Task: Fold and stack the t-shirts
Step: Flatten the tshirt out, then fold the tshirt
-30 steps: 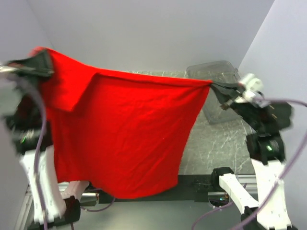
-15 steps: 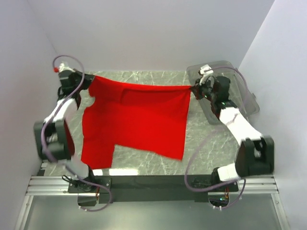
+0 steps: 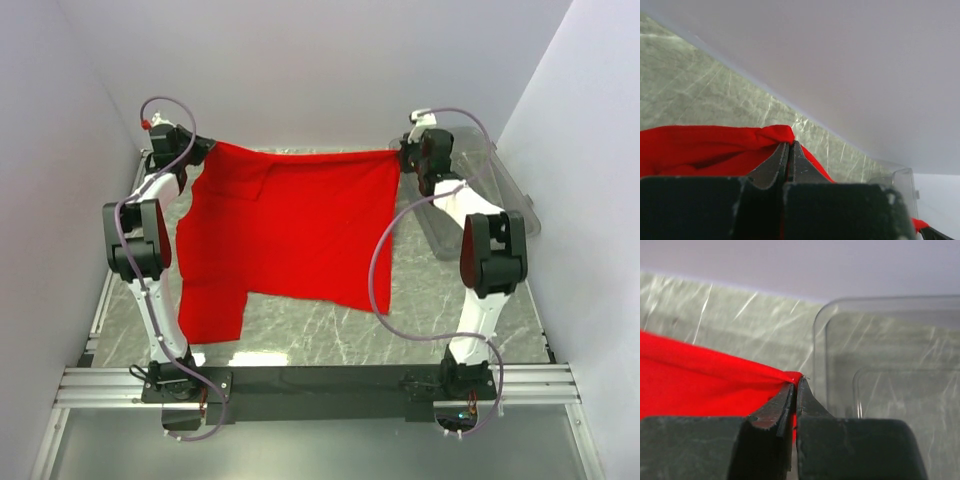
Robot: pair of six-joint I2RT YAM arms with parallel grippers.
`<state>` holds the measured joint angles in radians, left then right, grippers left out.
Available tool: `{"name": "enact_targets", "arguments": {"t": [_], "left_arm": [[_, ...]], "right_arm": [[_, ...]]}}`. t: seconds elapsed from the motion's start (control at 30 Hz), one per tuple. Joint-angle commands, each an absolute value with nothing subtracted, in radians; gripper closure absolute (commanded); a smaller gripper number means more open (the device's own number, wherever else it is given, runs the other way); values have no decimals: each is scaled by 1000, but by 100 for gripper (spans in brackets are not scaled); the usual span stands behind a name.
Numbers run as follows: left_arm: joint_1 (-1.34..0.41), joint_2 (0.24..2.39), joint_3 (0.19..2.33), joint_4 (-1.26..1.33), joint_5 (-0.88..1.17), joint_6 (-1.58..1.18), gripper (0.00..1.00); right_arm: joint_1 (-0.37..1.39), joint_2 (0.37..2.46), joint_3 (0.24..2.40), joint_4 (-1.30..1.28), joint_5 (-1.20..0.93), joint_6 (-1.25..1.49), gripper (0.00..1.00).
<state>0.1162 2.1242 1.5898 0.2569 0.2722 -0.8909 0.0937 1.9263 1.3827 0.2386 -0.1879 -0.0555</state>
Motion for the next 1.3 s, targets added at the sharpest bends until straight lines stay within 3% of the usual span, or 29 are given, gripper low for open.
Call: {"name": "enact_targets", "arguments": {"t": [0.0,0.5,0.93,1.27], "left_arm": [[118,2167,1672,273,279,-931,99],[121,2341,1867,209,316,-976,99],[156,2327,1849,229,357,-966,99],[199,2234,1714,268,469,-908,99]], "right_arm": [[92,1982,1529,233,-81,24,100],[101,2083,1629,176,-84,31,100],[101,2027,1563,175,-179,-74,100],[100,1944,1479,141,-290,-141,100]]}}
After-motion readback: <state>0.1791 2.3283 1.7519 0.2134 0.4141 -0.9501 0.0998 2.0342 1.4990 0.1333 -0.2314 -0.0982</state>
